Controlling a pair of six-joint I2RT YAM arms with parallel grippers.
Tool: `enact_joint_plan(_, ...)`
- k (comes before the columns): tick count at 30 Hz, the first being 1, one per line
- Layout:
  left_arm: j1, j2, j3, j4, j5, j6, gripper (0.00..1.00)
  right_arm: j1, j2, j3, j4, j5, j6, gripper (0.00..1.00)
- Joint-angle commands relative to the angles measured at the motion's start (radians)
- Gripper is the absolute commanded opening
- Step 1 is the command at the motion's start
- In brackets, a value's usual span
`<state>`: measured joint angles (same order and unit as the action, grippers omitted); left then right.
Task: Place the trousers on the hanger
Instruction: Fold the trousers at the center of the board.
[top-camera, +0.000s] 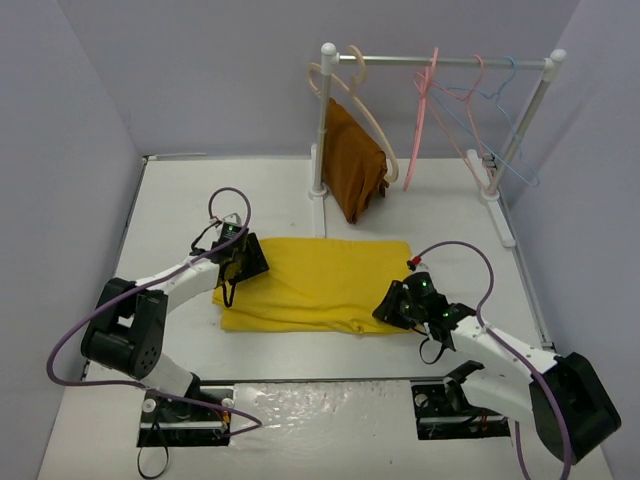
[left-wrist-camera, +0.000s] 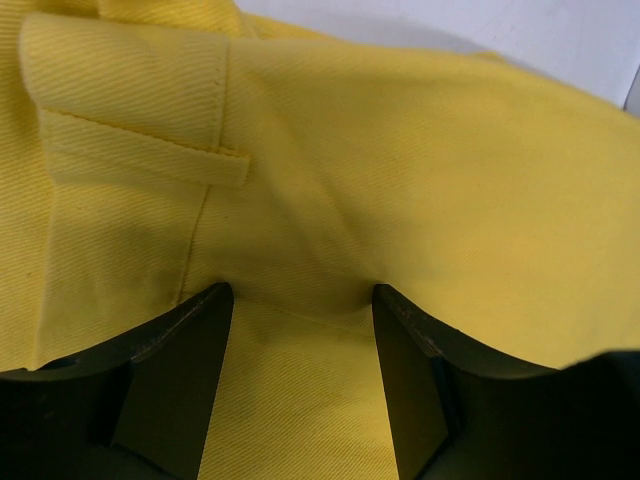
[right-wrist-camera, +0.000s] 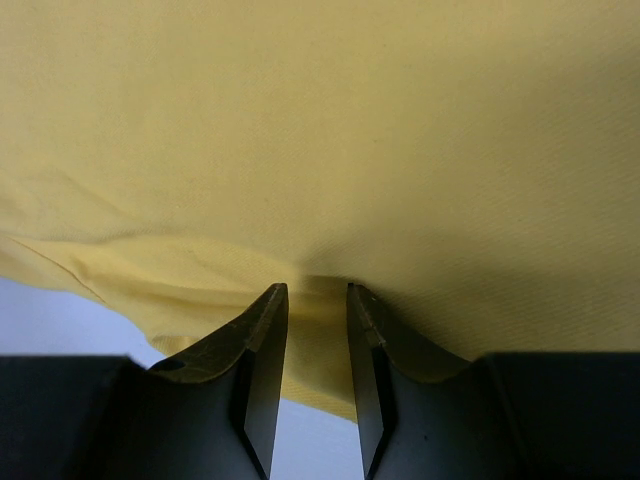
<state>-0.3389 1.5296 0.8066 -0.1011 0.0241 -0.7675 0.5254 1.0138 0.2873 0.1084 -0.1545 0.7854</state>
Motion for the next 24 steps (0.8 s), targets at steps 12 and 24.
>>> enact_joint_plan(12,0.094,-0.23,0.208,-0.233,-0.152,0.174,0.62,0.127,-0.07,0.428,-0.45,0.373,-0.151,0.46)
enact_joint_plan(24,0.099,-0.506,0.304,-0.463,-0.261,0.442,0.95,0.04,0.171,1.155,-0.653,0.544,-0.461,0.78)
